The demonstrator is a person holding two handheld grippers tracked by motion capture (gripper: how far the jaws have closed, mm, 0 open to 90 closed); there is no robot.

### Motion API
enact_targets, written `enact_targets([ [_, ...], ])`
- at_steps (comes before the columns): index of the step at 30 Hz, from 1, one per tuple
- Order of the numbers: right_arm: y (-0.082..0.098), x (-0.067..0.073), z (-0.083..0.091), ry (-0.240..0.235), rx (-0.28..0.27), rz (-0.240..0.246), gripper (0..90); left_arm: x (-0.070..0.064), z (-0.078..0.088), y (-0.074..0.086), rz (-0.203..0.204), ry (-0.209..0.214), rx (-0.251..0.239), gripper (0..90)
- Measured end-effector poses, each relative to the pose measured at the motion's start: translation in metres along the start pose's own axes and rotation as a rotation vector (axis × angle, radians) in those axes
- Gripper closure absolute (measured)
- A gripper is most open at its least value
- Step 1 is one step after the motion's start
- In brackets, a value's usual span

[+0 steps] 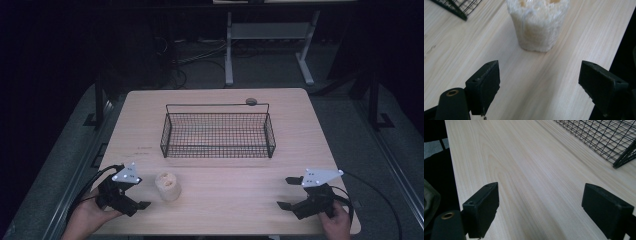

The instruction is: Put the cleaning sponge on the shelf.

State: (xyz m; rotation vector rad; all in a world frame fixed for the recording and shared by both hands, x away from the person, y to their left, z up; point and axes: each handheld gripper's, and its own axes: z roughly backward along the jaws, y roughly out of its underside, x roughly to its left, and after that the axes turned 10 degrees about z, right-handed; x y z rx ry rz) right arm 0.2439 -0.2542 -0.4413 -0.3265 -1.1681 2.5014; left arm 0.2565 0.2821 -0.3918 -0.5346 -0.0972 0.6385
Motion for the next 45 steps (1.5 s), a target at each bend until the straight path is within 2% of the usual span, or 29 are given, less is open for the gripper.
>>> enact_targets([
  [9,-0.001,0.001,-0.001,-0.004,0.0,0.0,13.8,0.003,-0.001,-0.02,-0.025,0.004,0.02,16.7],
  [16,-0.001,0.001,0.0,-0.005,0.0,-0.003,13.8,0.005,-0.006,-0.029,-0.027,0.023,0.029,16.6],
  [28,0.0,0.001,0.0,-0.007,-0.005,0.001,13.8,0.004,-0.018,-0.044,-0.056,0.051,0.052,16.7],
  [40,-0.001,0.001,0.001,-0.008,-0.008,0.003,13.8,0.001,-0.031,-0.057,-0.079,0.044,0.092,16.7],
  [45,-0.001,0.001,0.0,-0.008,-0.008,0.005,13.8,0.001,-0.038,-0.059,-0.064,0.041,0.106,16.7],
])
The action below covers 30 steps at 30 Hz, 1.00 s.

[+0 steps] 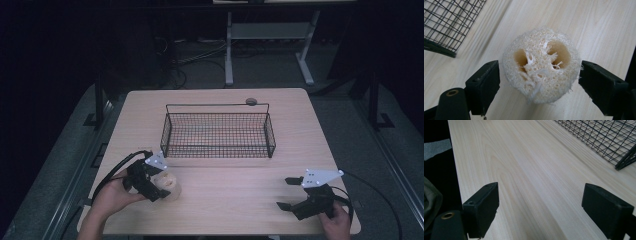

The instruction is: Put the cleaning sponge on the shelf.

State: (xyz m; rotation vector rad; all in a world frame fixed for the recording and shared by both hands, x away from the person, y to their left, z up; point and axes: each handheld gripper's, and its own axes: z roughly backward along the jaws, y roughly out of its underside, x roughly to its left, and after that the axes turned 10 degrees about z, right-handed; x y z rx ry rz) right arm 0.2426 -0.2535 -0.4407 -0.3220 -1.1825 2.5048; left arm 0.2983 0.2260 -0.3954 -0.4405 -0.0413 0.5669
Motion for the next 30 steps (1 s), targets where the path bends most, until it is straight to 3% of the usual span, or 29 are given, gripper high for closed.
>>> enact_targets([
  [12,0.0,0.0,0.0,-0.002,-0.004,0.003,13.8,0.0,-0.008,-0.005,-0.002,0.01,0.024,17.2],
  [15,0.0,0.0,0.0,-0.002,-0.004,0.002,13.8,0.0,-0.01,-0.005,-0.003,0.021,0.03,21.7],
  [30,-0.001,0.0,0.0,-0.002,-0.007,0.006,13.8,0.0,-0.013,-0.007,-0.001,0.02,0.054,26.5],
])
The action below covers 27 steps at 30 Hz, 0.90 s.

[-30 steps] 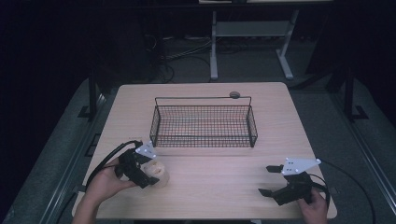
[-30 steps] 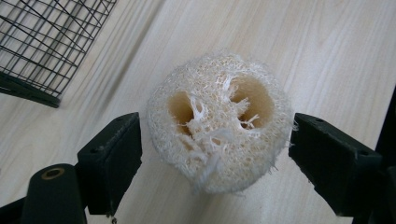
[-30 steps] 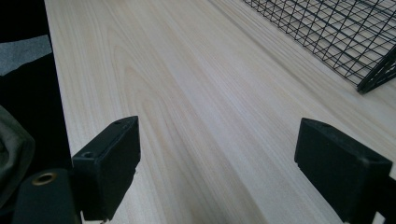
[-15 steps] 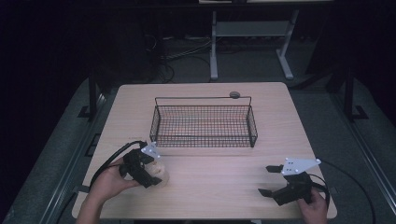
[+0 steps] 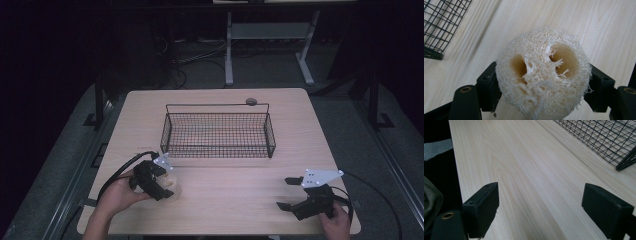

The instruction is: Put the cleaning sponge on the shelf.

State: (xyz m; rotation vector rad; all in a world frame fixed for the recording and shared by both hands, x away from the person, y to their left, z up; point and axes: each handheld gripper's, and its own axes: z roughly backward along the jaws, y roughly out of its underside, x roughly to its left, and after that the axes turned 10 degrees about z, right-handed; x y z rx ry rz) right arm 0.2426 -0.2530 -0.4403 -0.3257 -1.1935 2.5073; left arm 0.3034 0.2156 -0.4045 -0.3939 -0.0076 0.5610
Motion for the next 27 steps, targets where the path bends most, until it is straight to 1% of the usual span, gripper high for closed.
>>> enact_targets([
  [6,0.0,0.0,0.0,0.0,0.0,-0.002,13.8,0.0,0.004,-0.002,0.001,0.007,-0.008,26.6],
  [11,0.0,0.0,0.0,0.001,0.0,-0.004,13.8,-0.002,0.007,-0.008,-0.006,0.007,-0.011,26.6],
  [15,0.0,-0.001,0.0,0.001,0.002,-0.006,13.7,-0.004,0.01,-0.014,-0.012,0.008,-0.012,26.6],
  [17,0.0,-0.001,0.0,0.001,0.001,-0.006,13.8,-0.005,0.013,-0.018,-0.023,0.007,-0.012,26.6],
  [22,0.0,-0.001,0.0,0.001,-0.003,-0.013,13.8,-0.006,0.018,-0.027,-0.028,0.007,-0.025,26.6],
  [27,0.0,-0.001,0.0,-0.002,-0.005,-0.018,13.8,-0.007,0.021,-0.036,-0.031,0.009,-0.016,26.6],
])
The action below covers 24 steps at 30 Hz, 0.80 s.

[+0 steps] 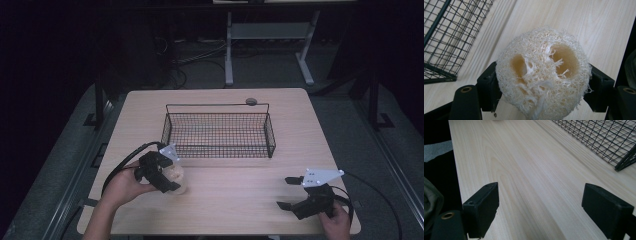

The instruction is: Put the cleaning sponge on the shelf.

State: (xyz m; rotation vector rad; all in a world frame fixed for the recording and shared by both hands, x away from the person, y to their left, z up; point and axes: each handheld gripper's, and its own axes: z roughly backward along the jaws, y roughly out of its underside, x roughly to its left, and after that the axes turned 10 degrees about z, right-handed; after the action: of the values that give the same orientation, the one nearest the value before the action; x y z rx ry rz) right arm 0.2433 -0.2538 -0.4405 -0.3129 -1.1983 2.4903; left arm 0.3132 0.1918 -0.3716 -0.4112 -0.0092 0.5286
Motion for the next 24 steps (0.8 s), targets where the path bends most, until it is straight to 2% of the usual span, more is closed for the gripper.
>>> enact_targets([
  [12,0.0,-0.002,0.0,0.002,-0.006,0.002,13.8,0.006,0.007,-0.021,0.0,0.008,0.012,26.6],
  [24,0.0,-0.001,-0.002,-0.006,-0.011,-0.001,13.8,0.014,0.014,-0.051,-0.009,0.028,0.011,26.6],
])
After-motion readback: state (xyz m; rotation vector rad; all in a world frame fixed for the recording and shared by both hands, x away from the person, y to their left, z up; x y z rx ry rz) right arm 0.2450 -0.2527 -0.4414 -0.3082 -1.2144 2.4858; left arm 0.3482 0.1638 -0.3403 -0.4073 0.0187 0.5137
